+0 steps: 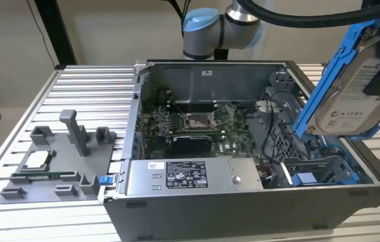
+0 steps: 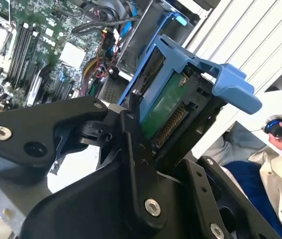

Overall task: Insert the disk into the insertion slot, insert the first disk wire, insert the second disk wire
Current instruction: 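Insert the disk into the insertion slot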

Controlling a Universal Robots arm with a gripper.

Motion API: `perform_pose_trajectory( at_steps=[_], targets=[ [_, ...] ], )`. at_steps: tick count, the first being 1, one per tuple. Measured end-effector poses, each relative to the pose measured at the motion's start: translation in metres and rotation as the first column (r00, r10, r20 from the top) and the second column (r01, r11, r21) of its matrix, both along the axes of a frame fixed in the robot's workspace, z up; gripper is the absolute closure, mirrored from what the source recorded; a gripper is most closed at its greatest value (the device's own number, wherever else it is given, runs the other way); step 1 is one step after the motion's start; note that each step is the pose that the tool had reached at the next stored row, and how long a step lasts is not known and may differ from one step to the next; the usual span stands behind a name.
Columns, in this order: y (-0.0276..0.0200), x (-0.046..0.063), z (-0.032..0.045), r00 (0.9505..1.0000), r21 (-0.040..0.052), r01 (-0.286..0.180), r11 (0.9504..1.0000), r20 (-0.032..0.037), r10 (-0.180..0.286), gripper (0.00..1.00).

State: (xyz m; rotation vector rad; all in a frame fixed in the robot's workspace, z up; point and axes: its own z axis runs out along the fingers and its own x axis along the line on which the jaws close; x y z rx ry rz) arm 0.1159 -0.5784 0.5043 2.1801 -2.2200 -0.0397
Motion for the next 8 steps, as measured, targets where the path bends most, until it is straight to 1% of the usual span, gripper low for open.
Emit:
perform_pose_trajectory(
  at_steps=[8],
  targets=[
    [0.0, 0.0027, -0.006, 1.0, 0.0001, 0.0, 1.0, 0.0001, 0.0, 1.0]
  ],
)
